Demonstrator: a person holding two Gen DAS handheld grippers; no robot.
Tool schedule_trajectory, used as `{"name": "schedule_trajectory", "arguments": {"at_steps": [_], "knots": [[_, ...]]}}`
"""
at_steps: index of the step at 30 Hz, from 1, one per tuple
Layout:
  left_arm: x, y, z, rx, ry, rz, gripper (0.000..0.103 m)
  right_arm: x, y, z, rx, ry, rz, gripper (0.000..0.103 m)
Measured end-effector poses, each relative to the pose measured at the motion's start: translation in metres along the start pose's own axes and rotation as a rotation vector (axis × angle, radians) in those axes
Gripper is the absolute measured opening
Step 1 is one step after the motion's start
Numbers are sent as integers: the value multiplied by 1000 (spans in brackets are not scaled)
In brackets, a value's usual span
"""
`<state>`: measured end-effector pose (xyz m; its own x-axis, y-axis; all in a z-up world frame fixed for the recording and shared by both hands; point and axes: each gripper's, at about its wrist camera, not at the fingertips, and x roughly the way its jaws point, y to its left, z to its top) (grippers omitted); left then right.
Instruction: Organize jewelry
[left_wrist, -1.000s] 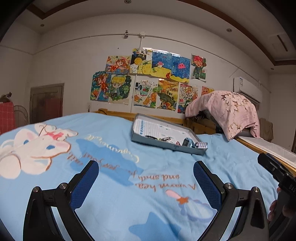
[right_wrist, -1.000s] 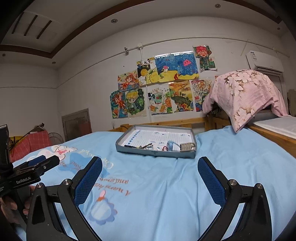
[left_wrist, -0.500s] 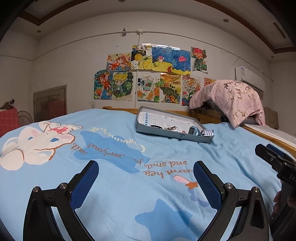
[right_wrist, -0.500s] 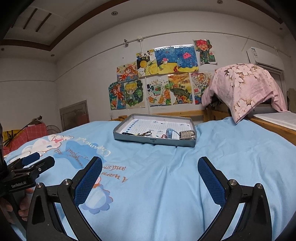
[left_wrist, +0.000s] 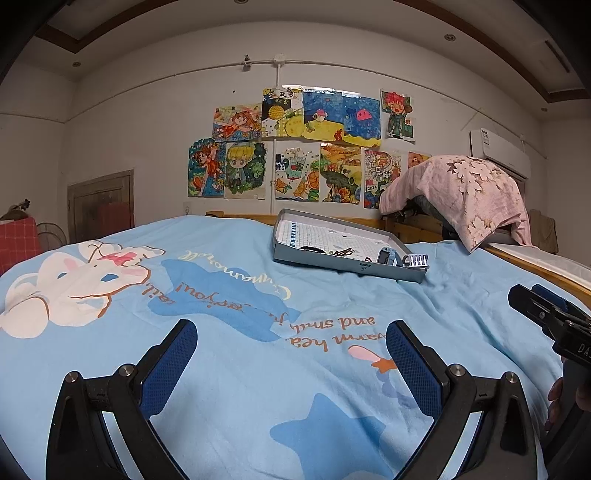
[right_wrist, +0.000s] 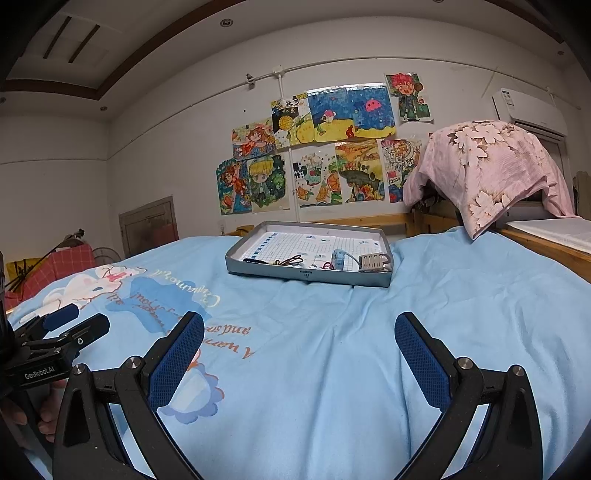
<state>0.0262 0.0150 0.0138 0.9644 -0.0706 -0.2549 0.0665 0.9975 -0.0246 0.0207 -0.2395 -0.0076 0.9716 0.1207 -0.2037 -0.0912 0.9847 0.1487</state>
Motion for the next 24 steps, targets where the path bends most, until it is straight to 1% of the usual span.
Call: {"name": "schedule_trajectory", "arguments": {"at_steps": [24], "knots": [[0, 0, 0, -2, 2, 0, 103, -1, 4, -3, 0, 12, 0, 102]]}}
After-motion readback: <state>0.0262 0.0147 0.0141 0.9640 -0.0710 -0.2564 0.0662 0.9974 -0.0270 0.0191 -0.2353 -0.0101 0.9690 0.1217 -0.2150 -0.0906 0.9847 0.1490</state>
